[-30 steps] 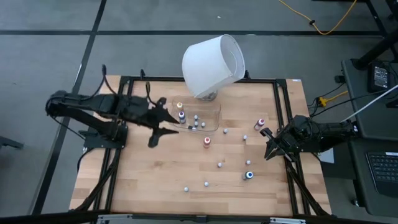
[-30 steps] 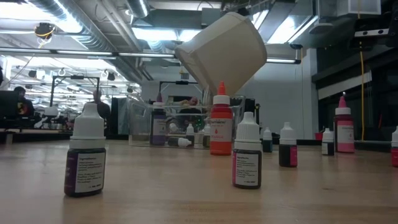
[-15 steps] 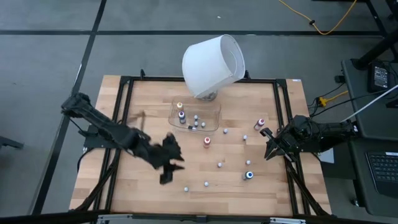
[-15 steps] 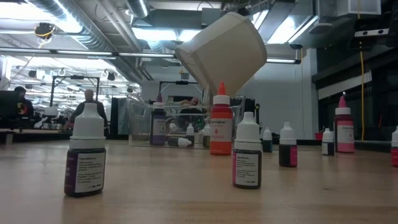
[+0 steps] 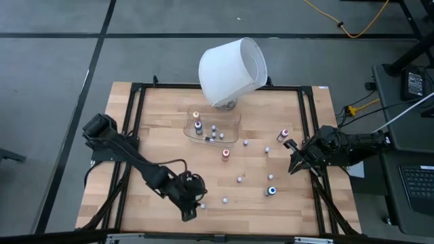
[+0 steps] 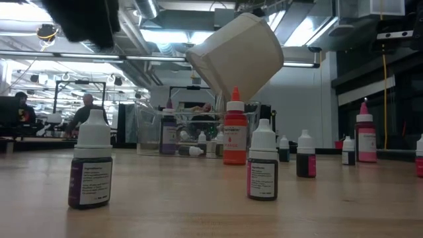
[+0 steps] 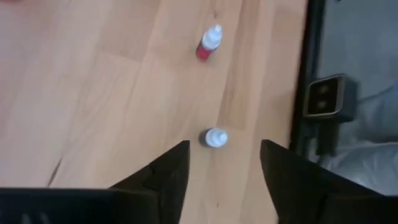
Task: Pick & Place food coloring
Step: Put the small purple food coloring bottle into the container
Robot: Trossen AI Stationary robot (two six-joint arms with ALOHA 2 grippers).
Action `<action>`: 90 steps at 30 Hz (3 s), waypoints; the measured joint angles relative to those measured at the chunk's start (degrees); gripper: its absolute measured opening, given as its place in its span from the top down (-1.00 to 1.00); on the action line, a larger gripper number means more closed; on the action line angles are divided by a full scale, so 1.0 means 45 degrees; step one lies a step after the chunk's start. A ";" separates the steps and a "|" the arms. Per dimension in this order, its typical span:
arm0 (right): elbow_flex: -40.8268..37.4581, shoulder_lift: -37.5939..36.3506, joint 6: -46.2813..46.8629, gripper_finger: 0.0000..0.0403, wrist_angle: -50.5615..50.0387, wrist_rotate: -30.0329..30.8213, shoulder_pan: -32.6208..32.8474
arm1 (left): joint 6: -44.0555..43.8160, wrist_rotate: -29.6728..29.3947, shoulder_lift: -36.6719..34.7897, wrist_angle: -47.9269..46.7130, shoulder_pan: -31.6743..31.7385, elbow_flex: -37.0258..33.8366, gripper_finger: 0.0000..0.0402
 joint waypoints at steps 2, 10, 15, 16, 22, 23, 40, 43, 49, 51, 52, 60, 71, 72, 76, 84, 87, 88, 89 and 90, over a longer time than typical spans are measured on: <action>-0.0003 0.0000 0.0000 0.78 0.0001 0.0000 0.0000 | 0.0000 0.0005 0.0252 0.0094 0.0000 -0.0005 -0.03; -0.0003 0.0000 -0.0003 0.78 0.0002 0.0000 -0.0001 | 0.0625 0.0044 0.1090 0.0704 -0.0057 -0.0005 -0.15; -0.0003 0.0000 0.0000 0.78 0.0004 0.0000 -0.0003 | 0.0981 0.0362 0.1579 0.1105 -0.0100 -0.0005 -0.14; -0.0003 0.0000 0.0000 0.78 0.0000 0.0000 -0.0003 | 0.0988 0.0390 0.1650 0.1107 -0.0102 -0.0005 -0.14; -0.0003 0.0000 -0.0003 0.78 0.0000 0.0000 0.0002 | 0.1166 0.0305 0.1794 0.1281 -0.0097 -0.0005 -0.12; -0.0003 0.0000 0.0000 0.78 0.0002 0.0000 0.0000 | 0.1174 0.0234 0.1794 0.1269 -0.0097 -0.0005 -0.11; -0.0003 0.0000 -0.0001 0.78 0.0005 0.0003 0.0001 | 0.1767 0.0163 0.2532 0.2070 -0.0170 -0.0018 -0.04; -0.0002 0.0000 0.0000 0.78 0.0009 0.0000 0.0002 | 0.1786 0.0255 0.2757 0.2239 -0.0185 -0.0015 -0.04; -0.0003 -0.0003 0.0000 0.78 0.0013 0.0008 0.0001 | 0.1590 0.0130 0.2856 0.2254 -0.0165 -0.0010 -0.04; -0.0003 0.0000 -0.0003 0.78 0.0005 0.0007 0.0001 | 0.1587 0.0117 0.2852 0.2204 -0.0160 -0.0010 -0.04; -0.0003 0.0000 -0.0002 0.78 0.0011 0.0009 0.0000 | 0.1553 0.0141 0.2842 0.2199 -0.0160 -0.0012 -0.04; -0.0003 0.0000 -0.0003 0.78 0.0008 0.0005 0.0002 | 0.1331 0.0184 0.2833 0.2161 -0.0114 -0.0010 0.11; -0.0003 0.0000 -0.0004 0.78 0.0010 0.0005 -0.0003 | 0.1547 0.0438 0.2812 0.2250 0.0094 -0.0010 0.63; -0.0003 0.0000 0.0000 0.78 0.0010 0.0005 -0.0002 | 0.1571 0.0512 0.2804 0.2263 0.0093 -0.0009 0.67; -0.0003 0.0000 -0.0001 0.78 0.0010 0.0005 0.0002 | 0.1642 0.0641 0.2804 0.2297 0.0092 -0.0005 0.72; -0.0003 0.0000 -0.0001 0.78 0.0008 0.0005 -0.0001 | 0.1647 0.0082 0.1841 0.2023 0.0263 -0.0005 0.71; -0.0003 0.0000 -0.0001 0.78 0.0010 0.0005 0.0002 | 0.1670 -0.0822 0.0795 0.1295 0.0579 -0.0005 0.71; -0.0003 0.0000 0.0000 0.78 0.0005 0.0005 -0.0002 | 0.1680 -0.1132 0.0370 0.0929 0.0723 -0.0005 0.71; 0.0002 0.0000 0.0000 0.78 0.0010 0.0005 -0.0002 | 0.1681 -0.1422 -0.0066 0.0521 0.0883 -0.0005 0.71; -0.0003 0.0000 -0.0001 0.78 0.0010 0.0005 0.0002 | 0.1686 -0.1673 -0.0523 0.0178 0.1075 -0.0005 0.71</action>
